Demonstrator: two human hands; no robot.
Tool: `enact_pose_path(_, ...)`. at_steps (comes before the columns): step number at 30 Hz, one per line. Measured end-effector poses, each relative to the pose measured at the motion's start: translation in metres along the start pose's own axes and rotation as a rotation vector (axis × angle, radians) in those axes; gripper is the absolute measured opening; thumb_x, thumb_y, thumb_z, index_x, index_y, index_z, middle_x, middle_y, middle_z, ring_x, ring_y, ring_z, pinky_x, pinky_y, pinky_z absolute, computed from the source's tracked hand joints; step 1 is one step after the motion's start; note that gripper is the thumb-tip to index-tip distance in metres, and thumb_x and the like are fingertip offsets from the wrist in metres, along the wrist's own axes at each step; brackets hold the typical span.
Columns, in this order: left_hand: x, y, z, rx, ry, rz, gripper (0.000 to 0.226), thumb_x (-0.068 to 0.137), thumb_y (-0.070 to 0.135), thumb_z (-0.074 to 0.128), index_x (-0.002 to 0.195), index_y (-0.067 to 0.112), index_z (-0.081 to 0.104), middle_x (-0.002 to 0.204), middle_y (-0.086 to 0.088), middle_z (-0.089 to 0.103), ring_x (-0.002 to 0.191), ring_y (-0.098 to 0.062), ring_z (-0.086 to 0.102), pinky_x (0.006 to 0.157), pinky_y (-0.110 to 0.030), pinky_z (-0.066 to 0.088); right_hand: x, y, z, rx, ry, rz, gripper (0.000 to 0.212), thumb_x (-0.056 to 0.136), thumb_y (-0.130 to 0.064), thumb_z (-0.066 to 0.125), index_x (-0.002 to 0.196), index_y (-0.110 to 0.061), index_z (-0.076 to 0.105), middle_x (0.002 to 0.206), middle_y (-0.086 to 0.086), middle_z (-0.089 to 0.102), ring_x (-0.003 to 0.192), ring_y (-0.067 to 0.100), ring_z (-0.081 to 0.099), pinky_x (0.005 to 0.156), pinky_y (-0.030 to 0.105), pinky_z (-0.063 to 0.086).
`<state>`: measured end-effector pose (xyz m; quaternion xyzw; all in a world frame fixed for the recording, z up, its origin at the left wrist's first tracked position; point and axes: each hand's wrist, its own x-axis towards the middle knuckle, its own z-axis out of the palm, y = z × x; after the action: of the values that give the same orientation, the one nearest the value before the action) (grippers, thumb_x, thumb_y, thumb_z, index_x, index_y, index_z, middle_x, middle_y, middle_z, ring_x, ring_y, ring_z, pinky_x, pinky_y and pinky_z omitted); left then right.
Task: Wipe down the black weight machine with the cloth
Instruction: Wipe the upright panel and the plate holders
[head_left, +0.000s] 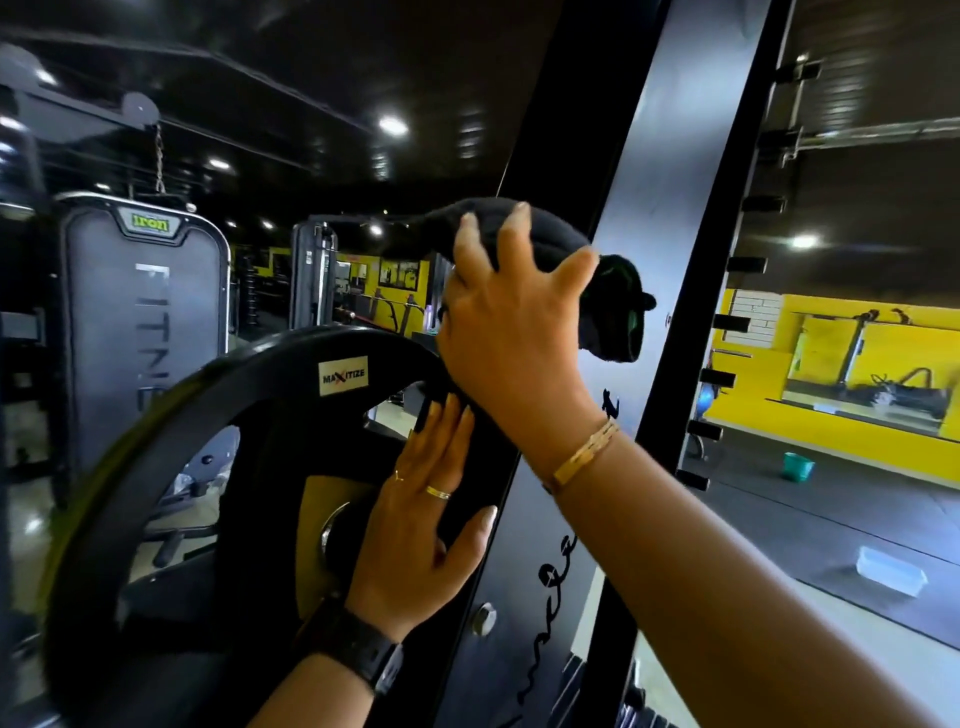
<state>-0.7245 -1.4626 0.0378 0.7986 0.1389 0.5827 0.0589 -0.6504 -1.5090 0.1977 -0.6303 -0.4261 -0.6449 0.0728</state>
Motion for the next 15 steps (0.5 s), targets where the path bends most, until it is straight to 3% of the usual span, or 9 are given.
enact_pose_path(4, -0.009, -0.002, -0.001, 0.028, 0.03, 0.075, 0.066, 0.1, 0.058, 0.028, 0.155, 0.029, 0.009, 0.162, 0.019, 0.003, 0.149, -0.008, 0.009, 0.119, -0.022, 0.01, -0.034, -0.003, -0.003, 0.168, 0.024, -0.037, 0.037, 0.087, -0.045, 0.052, 0.117, -0.029, 0.067, 0.142, 0.0, 0.049, 0.132, 0.035, 0.04, 0.09, 0.066, 0.036)
enact_pose_path(7, -0.021, -0.003, -0.003, 0.043, -0.013, 0.073, 0.068, 0.099, 0.058, 0.028, 0.156, 0.025, 0.009, 0.163, 0.011, 0.005, 0.149, -0.012, 0.009, 0.12, -0.04, 0.016, -0.055, 0.008, -0.003, 0.386, 0.044, 0.059, 0.038, 0.087, -0.047, 0.046, 0.115, -0.034, 0.067, 0.145, -0.002, 0.046, 0.133, 0.035, 0.032, 0.088, 0.065, 0.036)
enact_pose_path(9, -0.028, -0.006, -0.004, 0.078, -0.045, 0.055, 0.069, 0.099, 0.059, 0.026, 0.156, 0.022, 0.012, 0.164, 0.006, 0.007, 0.15, -0.015, 0.008, 0.117, -0.051, 0.012, -0.057, 0.014, -0.002, 0.438, 0.025, 0.159, 0.041, 0.084, -0.05, 0.046, 0.12, -0.037, 0.062, 0.15, 0.0, 0.038, 0.133, 0.039, 0.027, 0.086, 0.066, 0.038)
enact_pose_path(13, -0.029, -0.009, -0.006, 0.057, -0.067, 0.058, 0.069, 0.098, 0.058, 0.026, 0.155, 0.021, 0.013, 0.163, 0.002, 0.011, 0.15, -0.018, 0.011, 0.121, -0.037, 0.009, -0.03, 0.012, -0.007, 0.54, -0.039, 0.378, 0.049, 0.081, -0.044, 0.064, 0.129, -0.037, 0.054, 0.158, 0.003, 0.018, 0.136, 0.046, 0.019, 0.091, 0.07, 0.033)
enact_pose_path(15, -0.029, -0.01, -0.007, 0.045, -0.066, 0.069, 0.069, 0.099, 0.057, 0.025, 0.156, 0.021, 0.013, 0.163, 0.002, 0.01, 0.15, -0.017, 0.011, 0.121, -0.031, 0.006, -0.017, 0.002, -0.011, 0.426, -0.09, 0.39, 0.058, 0.081, -0.046, 0.063, 0.136, -0.037, 0.049, 0.159, 0.004, 0.02, 0.137, 0.045, 0.02, 0.094, 0.066, 0.031)
